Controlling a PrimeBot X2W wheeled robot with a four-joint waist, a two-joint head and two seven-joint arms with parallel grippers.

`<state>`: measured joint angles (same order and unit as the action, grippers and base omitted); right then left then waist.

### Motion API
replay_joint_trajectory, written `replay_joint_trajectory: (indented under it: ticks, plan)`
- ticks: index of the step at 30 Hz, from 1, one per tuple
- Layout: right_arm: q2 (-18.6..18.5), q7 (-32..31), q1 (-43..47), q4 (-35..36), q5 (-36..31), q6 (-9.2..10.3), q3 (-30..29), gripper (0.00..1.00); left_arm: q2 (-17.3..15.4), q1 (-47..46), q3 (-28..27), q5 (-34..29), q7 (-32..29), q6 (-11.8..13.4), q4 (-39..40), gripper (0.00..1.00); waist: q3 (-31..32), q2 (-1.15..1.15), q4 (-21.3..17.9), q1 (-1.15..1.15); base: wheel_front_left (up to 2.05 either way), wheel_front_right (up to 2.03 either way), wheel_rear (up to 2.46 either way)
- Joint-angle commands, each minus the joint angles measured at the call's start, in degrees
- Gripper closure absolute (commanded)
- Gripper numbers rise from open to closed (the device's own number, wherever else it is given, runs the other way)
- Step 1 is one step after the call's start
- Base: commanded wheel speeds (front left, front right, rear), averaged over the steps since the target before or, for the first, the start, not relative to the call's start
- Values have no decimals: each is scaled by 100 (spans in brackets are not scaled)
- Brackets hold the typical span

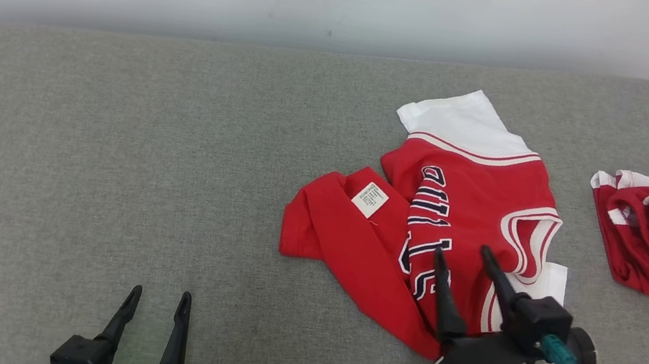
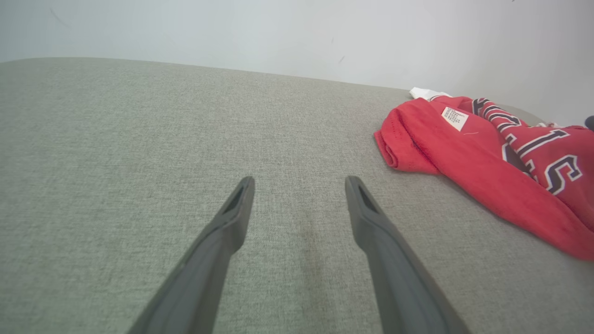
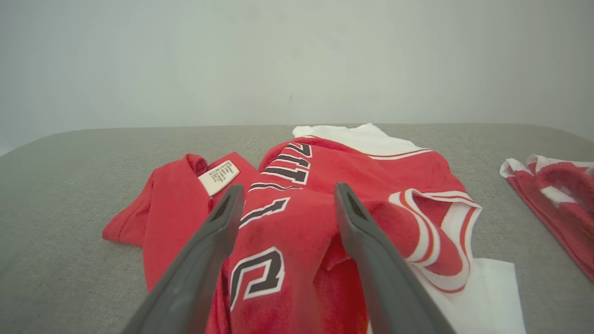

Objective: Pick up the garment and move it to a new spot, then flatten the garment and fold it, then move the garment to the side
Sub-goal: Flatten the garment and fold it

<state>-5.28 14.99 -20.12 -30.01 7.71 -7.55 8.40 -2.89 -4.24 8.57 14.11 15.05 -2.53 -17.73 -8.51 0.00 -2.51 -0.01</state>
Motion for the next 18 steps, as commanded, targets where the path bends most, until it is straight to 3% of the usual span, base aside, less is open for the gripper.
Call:
replay_joint_trajectory:
  ticks: [1,8,18]
  plan:
    - [2,24,-6,5,56,14,123,0,0,-60,7,-4,18,-14,-6,0,-17,0,28,1,0,0,0]
    - [-99,25,-453,-442,305,14,691,0,0,-21,88,69,18,23,-35,0,-92,0,386,1,0,0,0]
    - [-233,-278,-1592,-1600,496,14,1223,0,1,-1,333,250,18,101,2,0,-320,0,1101,1,0,0,0]
